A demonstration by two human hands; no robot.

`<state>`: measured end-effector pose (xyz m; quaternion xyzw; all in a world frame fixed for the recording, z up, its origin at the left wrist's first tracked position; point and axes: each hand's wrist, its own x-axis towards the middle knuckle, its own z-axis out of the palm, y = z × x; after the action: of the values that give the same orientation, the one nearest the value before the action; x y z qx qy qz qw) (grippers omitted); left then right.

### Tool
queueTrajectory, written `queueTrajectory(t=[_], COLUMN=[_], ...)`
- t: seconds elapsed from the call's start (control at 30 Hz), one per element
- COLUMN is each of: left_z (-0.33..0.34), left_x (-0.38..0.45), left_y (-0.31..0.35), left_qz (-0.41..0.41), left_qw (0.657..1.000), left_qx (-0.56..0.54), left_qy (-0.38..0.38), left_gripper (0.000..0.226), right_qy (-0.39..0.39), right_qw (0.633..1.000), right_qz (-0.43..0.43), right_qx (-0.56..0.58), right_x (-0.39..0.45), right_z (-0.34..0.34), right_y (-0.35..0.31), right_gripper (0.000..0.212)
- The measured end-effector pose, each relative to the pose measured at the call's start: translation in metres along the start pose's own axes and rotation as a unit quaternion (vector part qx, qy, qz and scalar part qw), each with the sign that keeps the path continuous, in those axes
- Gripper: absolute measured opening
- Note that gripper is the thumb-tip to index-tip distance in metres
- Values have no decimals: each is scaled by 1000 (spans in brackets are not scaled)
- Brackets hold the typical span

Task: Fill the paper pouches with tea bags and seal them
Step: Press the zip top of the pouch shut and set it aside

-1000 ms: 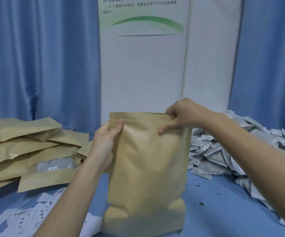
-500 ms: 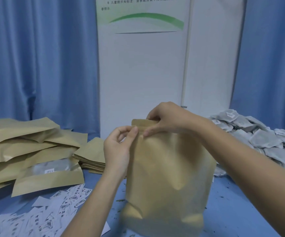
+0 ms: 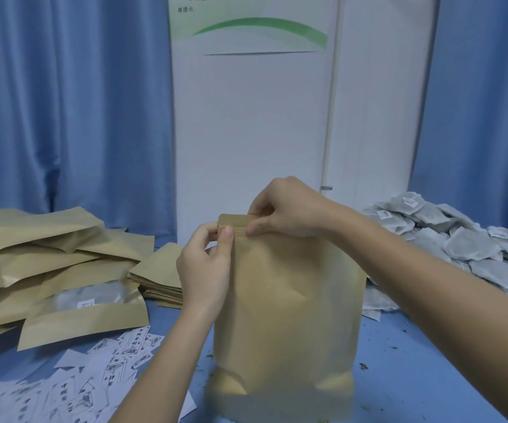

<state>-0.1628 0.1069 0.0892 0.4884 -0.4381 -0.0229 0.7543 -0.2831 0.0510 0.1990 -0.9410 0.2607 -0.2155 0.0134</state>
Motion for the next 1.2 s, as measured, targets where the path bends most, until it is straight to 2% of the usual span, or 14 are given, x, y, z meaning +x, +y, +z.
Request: queueTrajectory(t=[0.07, 0.13, 0.2, 0.3, 0.4, 0.47, 0.6, 0.77, 1.2], left_z=[-2, -3, -5, -7, -6, -6, -9, -10, -25], left_x=[2, 5, 7, 7, 7, 6, 8, 14, 29], left_y=[0, -2, -5, -8, -8, -10, -15, -17, -27], left_qz=[-28, -30, -17, -9, 1, 1, 4, 13, 0], left_qw=[997, 996, 999, 1000, 999, 1000, 1000, 1000, 1000], left_qx=[-49, -44, -17, 19, 31, 26, 16, 24, -9], left_qy=[-51, -67, -42, -21, -14, -9, -2, 1, -2], left_gripper=[19, 26, 39, 47, 51, 54, 51, 50, 51], right_qy=[12, 9, -18, -55, -27, -14, -15, 14, -6], right_qw=[999, 997, 997, 993, 991, 992, 994, 994, 991], right_qz=[-14, -29, -25, -15, -28, -34, -39, -46, -24], right_qx=[-40, -68, -75, -102, -130, -123, -105, -103, -129], right_x=[1, 2, 1, 1, 1, -1, -6, -12, -34], right_z=[6, 12, 11, 1, 4, 6, 1, 1, -7], right_y=[-2, -4, -1, 7, 10, 12, 25, 36, 74], right_gripper=[13, 17, 21, 23, 37, 32, 37, 32, 33])
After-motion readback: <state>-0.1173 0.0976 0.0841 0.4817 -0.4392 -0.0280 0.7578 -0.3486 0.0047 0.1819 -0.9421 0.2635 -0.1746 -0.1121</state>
